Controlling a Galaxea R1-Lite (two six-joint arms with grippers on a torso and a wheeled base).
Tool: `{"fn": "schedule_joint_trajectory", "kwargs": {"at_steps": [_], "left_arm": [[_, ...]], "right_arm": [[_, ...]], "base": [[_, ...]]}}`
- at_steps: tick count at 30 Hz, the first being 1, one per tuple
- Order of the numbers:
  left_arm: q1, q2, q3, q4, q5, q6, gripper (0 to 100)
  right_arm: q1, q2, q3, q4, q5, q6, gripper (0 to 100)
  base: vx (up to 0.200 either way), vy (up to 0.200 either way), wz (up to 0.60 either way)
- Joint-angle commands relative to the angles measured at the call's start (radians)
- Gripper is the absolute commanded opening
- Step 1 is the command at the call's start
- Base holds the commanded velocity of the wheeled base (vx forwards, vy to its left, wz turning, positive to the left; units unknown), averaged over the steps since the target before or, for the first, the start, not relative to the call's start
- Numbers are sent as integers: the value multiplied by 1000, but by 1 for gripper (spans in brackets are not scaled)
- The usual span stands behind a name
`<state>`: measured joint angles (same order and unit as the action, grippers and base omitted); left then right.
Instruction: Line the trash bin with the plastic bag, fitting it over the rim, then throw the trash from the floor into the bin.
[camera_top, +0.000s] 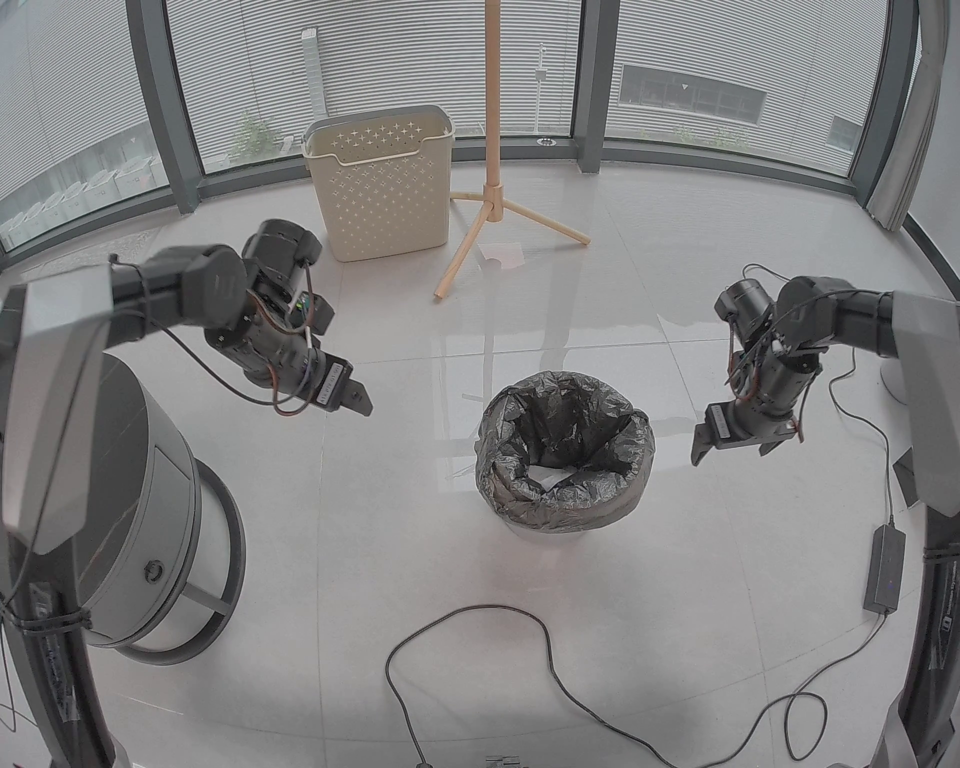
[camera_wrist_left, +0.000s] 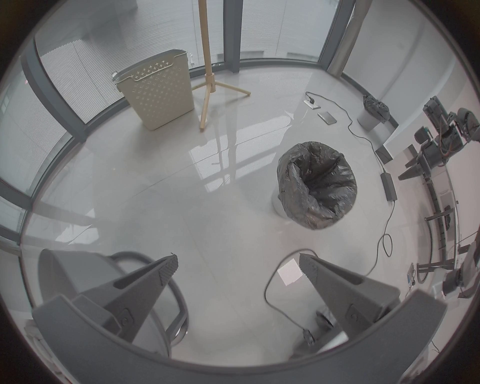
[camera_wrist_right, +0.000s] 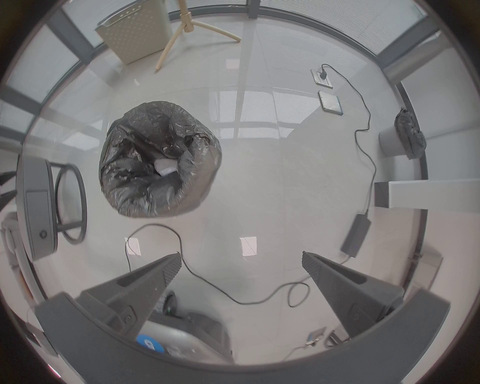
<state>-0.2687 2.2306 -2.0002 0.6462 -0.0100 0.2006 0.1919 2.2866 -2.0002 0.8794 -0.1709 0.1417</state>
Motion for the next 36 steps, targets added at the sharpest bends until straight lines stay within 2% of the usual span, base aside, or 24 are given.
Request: {"fn": "schedule_joint_trajectory", "kwargs": {"at_steps": [1,2,3,4,5,10,13,16,17,20,21,22,24,25,29,31,32,33,34,35,36], "left_arm": [[0,-255,0,184,84,-15,100],[0,-255,0,184,84,-15,100],[-6,-318,0,262,93,-17,100],[-6,-318,0,262,93,-17,100],[-7,-376,0,325,97,-37,100],[-7,-528,0,444,105,-115,100],[-10,-598,0,481,104,-135,100],[-1,-744,0,512,104,-187,100],[-1,-758,0,512,105,-193,100],[3,-954,0,510,107,-237,100],[5,-1017,0,510,108,-239,100],[8,-1085,0,510,117,-242,100],[19,-1214,21,510,131,-247,100],[23,-1260,84,510,136,-250,100],[95,-1487,379,510,153,-248,100],[166,-1576,500,510,163,-248,100],[177,-1588,515,510,163,-248,100],[238,-1648,590,510,156,-248,100],[238,-1648,590,510,156,-248,100],[293,-1718,696,506,154,-251,100],[306,-1754,747,501,153,-251,100]], "right_arm": [[-52,-214,0,138,-30,-94,100],[-52,-214,0,138,-30,-94,100],[-54,-291,0,253,-38,-97,100],[-54,-291,0,253,-38,-97,100],[-54,-378,0,403,-56,-100,100],[-46,-595,0,691,-81,-71,100],[-62,-676,0,676,-82,-44,100],[-111,-892,0,673,-88,-34,100],[-112,-911,0,673,-90,-34,100],[-117,-1179,0,650,-93,-21,100],[-117,-1254,0,621,-93,-16,100],[-120,-1325,90,567,-93,-5,100],[-129,-1469,367,426,-91,9,100],[-135,-1527,477,362,-91,9,100],[-158,-1839,1094,-105,-85,-4,100],[-163,-1980,1351,-301,-87,-45,100],[-163,-1998,1385,-326,-85,-56,100],[-163,-2090,1528,-433,-85,-122,100],[-163,-2090,1528,-433,-85,-122,100],[-166,-2191,1666,-519,-85,-177,100],[-169,-2230,1707,-534,-85,-186,100]], "base": [[0,0,0],[0,0,0],[0,0,0],[0,0,0],[0,0,0],[0,0,0],[0,0,0],[0,0,0],[0,0,0],[0,0,0],[0,0,0],[0,0,0],[0,0,0],[0,0,0],[0,0,0],[0,0,0],[0,0,0],[0,0,0],[0,0,0],[0,0,0],[0,0,0]]}}
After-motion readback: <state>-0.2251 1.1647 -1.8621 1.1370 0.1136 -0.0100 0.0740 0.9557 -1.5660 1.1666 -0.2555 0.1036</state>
